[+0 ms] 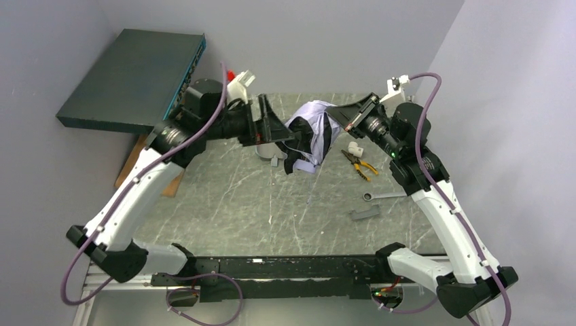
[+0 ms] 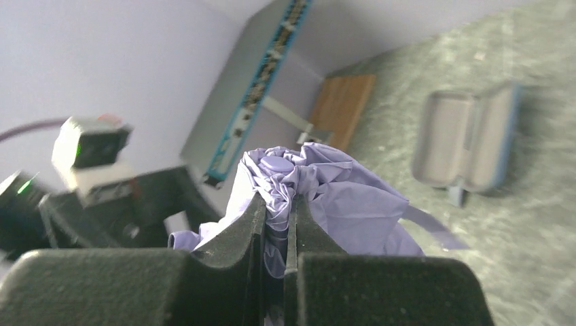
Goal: Open the umbrella
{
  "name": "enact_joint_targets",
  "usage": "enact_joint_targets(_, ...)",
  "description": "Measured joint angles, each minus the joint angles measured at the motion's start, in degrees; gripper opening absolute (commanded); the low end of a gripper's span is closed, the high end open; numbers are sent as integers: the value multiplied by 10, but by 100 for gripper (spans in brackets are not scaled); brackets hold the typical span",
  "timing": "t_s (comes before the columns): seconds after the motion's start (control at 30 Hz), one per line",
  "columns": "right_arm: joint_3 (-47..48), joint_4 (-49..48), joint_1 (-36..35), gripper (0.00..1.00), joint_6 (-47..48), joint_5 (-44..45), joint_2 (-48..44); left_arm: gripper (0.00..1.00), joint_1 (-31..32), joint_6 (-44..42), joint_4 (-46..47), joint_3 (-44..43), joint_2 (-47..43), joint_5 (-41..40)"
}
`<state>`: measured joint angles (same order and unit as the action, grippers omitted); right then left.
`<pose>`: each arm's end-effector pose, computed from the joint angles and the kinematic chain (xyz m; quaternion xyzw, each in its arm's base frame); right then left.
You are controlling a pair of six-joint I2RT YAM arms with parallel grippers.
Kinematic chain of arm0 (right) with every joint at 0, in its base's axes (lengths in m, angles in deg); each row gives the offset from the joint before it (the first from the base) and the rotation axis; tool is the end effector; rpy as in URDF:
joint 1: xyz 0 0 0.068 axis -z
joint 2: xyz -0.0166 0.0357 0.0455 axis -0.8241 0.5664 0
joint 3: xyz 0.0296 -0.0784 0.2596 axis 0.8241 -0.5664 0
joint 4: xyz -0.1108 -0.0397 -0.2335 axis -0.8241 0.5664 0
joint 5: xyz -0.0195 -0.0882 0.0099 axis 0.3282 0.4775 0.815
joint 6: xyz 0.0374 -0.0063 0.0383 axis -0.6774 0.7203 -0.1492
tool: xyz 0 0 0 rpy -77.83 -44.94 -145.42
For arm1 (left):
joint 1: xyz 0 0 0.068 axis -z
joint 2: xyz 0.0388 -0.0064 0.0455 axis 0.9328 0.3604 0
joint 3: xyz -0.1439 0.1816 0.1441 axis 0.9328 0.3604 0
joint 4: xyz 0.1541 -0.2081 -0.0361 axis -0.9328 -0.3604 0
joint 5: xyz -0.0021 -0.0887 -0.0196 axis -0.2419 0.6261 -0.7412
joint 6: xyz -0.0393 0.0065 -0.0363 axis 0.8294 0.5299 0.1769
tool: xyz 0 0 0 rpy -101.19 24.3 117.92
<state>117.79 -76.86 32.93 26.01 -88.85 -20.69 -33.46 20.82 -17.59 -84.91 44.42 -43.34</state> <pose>0.1984 0.0917 0.4508 0.1019 0.7002 0.4964 0.5030 0.2130 -0.1743 0.4715 0.0906 0.7954 -0.5281 0.2834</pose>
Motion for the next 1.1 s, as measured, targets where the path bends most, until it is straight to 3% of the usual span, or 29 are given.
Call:
enact_joint_targets(0.13, 30, 100, 0, 0, 5, 75, 23, 99, 0, -37, -101, 40, -64, -155)
enact_joint_targets(0.27, 42, 149, 1, 0, 37, 117, 54, 96, -2, -62, -133, 161, -148, -252)
enact_joint_targets(0.47, -63, 104, 1, 0, 74, 119, 31, 92, -1, -92, -128, 357, -263, -309)
enact_joint_targets(0.63, -129, 84, 1, 0, 77, 101, 15, 82, 1, -105, -118, 425, -361, -327)
enact_joint_targets(0.83, -172, 71, -10, 0, 52, 82, 6, 79, 26, -100, -82, 500, -473, -331)
enact_joint_targets(0.93, -176, 75, -15, 0, 42, 76, 4, 75, 59, -87, -54, 543, -475, -333)
enact_joint_targets(1.1, -172, 89, -16, 0, 38, 78, 4, 72, 195, -47, -26, 563, -409, -403)
